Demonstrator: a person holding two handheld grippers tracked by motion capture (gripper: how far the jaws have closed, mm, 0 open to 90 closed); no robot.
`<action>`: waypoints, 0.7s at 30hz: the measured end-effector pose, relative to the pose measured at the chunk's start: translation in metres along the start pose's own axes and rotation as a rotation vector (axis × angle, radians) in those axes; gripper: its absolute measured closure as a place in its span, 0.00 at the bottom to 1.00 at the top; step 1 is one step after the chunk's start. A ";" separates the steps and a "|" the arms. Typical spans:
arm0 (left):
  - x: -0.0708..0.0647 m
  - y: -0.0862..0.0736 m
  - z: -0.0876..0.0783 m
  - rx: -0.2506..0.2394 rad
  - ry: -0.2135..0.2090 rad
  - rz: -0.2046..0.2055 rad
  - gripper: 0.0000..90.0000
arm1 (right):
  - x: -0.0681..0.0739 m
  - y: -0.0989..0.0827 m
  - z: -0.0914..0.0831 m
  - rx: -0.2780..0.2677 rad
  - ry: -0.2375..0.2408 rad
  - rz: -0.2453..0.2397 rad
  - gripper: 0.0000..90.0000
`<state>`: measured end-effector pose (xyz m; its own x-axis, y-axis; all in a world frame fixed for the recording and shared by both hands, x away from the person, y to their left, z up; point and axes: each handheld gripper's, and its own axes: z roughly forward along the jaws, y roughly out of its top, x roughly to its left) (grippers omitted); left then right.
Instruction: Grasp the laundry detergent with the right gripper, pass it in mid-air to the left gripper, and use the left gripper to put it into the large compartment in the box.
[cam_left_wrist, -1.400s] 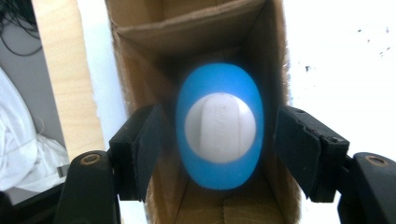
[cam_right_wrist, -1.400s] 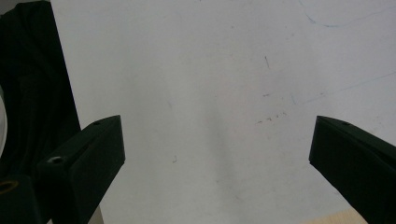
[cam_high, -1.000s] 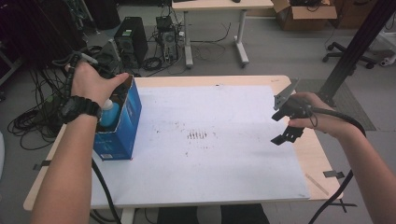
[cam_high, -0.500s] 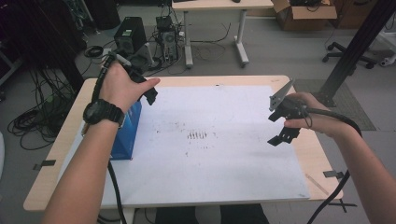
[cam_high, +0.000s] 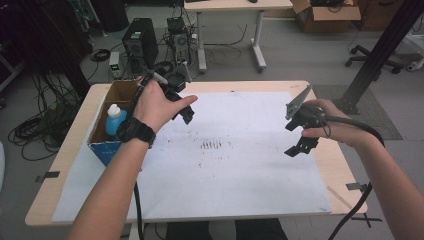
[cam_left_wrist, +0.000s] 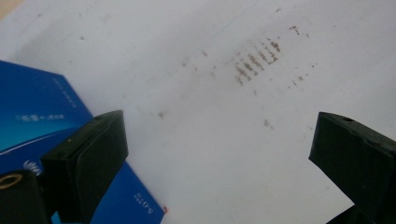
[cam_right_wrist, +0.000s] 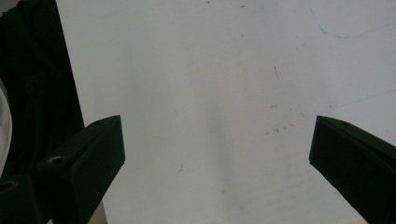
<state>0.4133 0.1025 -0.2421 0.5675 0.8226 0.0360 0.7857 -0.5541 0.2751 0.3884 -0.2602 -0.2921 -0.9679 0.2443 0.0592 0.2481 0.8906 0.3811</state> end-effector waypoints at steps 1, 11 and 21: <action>0.000 0.000 0.000 0.000 0.000 0.000 0.05 | 0.000 0.000 0.000 0.000 0.000 0.000 0.04; -0.013 0.005 0.024 0.034 -0.058 0.052 0.05 | -0.001 -0.001 0.002 0.003 0.003 0.003 0.04; -0.017 0.004 0.028 0.050 -0.070 0.062 0.05 | -0.001 -0.001 0.005 0.012 0.005 0.002 0.04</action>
<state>0.4140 0.0827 -0.2681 0.6300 0.7764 -0.0160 0.7587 -0.6110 0.2260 0.3888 -0.2596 -0.2971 -0.9677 0.2437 0.0646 0.2500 0.8948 0.3700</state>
